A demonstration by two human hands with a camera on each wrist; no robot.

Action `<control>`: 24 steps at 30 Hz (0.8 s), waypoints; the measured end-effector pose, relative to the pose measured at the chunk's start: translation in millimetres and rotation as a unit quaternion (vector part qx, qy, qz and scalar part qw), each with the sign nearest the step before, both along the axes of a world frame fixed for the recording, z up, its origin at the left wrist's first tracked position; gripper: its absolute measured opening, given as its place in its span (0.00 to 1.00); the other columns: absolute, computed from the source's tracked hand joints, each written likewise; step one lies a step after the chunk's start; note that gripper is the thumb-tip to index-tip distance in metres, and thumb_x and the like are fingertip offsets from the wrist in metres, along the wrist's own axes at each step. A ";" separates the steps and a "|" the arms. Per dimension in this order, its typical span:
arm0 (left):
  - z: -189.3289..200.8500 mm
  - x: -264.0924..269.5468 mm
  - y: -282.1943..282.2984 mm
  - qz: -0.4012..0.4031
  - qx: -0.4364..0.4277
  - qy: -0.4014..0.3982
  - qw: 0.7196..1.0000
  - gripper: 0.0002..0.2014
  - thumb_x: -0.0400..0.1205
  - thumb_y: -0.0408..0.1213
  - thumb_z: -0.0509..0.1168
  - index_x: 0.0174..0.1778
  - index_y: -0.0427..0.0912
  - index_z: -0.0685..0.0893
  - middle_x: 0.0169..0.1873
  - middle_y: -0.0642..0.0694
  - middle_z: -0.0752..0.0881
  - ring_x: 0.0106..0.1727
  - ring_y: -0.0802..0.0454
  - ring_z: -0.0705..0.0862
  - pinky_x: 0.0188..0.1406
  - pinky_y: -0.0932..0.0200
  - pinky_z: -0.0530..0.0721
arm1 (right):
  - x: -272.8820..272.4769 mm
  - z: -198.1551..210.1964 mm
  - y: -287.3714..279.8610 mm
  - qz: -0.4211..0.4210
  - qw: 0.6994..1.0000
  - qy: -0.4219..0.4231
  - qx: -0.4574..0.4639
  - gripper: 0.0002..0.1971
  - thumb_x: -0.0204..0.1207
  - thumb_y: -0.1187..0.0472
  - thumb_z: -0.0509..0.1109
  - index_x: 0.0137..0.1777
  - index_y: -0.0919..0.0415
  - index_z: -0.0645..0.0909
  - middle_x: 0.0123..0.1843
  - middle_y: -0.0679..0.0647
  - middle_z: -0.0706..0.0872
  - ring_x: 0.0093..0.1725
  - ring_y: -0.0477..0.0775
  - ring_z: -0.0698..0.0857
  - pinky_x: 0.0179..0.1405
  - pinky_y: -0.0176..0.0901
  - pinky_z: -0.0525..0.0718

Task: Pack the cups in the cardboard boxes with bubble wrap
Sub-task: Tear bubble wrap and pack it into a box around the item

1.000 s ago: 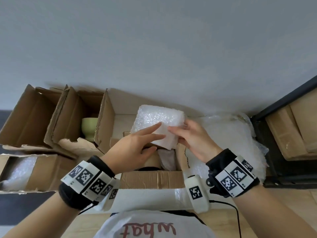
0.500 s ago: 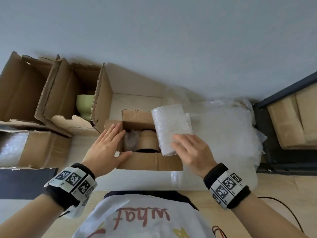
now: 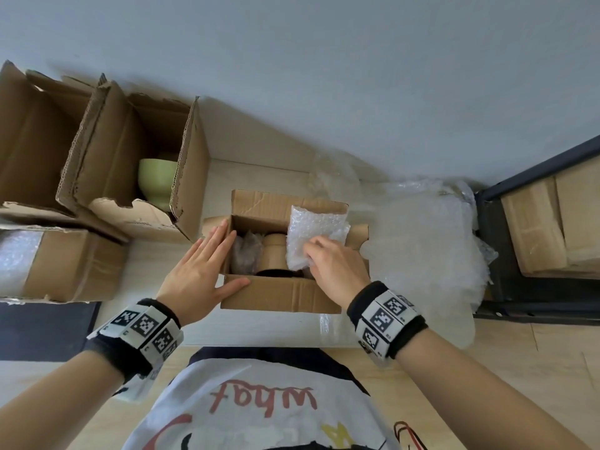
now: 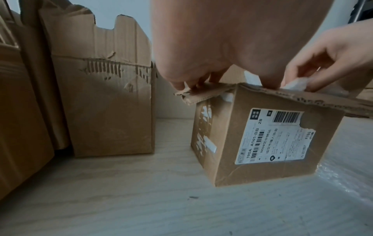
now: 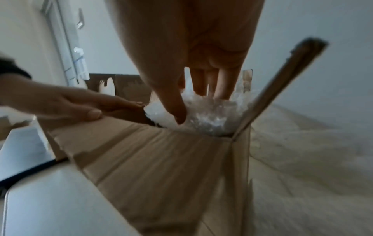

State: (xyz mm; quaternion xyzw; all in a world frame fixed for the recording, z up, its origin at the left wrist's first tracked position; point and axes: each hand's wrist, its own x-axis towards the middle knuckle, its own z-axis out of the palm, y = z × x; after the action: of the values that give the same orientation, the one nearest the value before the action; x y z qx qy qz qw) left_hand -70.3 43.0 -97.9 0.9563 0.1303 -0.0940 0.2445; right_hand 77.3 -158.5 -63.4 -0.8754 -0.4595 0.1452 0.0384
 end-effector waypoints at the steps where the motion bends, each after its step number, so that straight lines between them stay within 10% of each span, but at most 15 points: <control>1: -0.5 0.4 0.0 0.001 0.000 -0.001 1.000 0.44 0.76 0.66 0.51 0.82 0.49 0.41 0.80 0.55 0.35 0.78 0.63 0.36 0.77 0.65 0.36 | 1.2 -0.9 1.3 -0.007 1.000 0.014 -0.004 0.04 0.79 0.68 0.61 0.44 0.60 0.75 0.43 0.53 0.80 0.38 0.56 0.81 0.28 0.42 0.68; 7: -3.9 -0.6 -0.6 0.004 0.001 -0.004 1.000 0.44 0.77 0.66 0.51 0.82 0.49 0.40 0.79 0.55 0.33 0.77 0.64 0.35 0.76 0.66 0.35 | 11.4 0.0 5.1 -0.049 0.978 0.174 -0.103 0.13 0.82 0.60 0.58 0.62 0.58 0.79 0.55 0.55 0.85 0.51 0.57 0.85 0.48 0.48 0.84; 12: -5.9 -1.3 -0.9 0.008 -0.006 -0.009 1.000 0.44 0.78 0.65 0.53 0.82 0.50 0.39 0.78 0.57 0.32 0.77 0.64 0.35 0.74 0.67 0.35 | 18.1 1.0 8.2 -0.044 0.995 0.082 -0.020 0.16 0.83 0.59 0.61 0.70 0.60 0.73 0.61 0.58 0.82 0.51 0.59 0.85 0.42 0.46 0.80; 17: -6.5 -0.6 0.7 0.002 -0.014 -0.009 1.000 0.44 0.76 0.65 0.51 0.82 0.48 0.40 0.80 0.54 0.34 0.78 0.62 0.36 0.77 0.64 0.38 | 19.9 -11.3 23.8 -0.039 0.982 0.104 -0.150 0.34 0.77 0.58 0.71 0.79 0.59 0.60 0.75 0.62 0.71 0.64 0.64 0.81 0.57 0.56 0.82; 24: -7.6 0.9 -0.3 0.001 -0.029 -0.007 1.000 0.48 0.72 0.68 0.49 0.81 0.47 0.39 0.80 0.53 0.35 0.79 0.60 0.38 0.78 0.62 0.41 | 15.1 -26.5 46.5 -0.107 0.952 0.133 -0.253 0.29 0.80 0.65 0.64 0.79 0.62 0.57 0.76 0.66 0.68 0.75 0.68 0.69 0.65 0.61 0.75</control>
State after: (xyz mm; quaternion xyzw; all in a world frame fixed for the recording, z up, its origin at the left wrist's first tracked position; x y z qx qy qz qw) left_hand -69.4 42.7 -105.5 0.9493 0.1266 -0.0903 0.2731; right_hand 92.4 -112.0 -89.9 -0.8733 -0.3020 0.3667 -0.1083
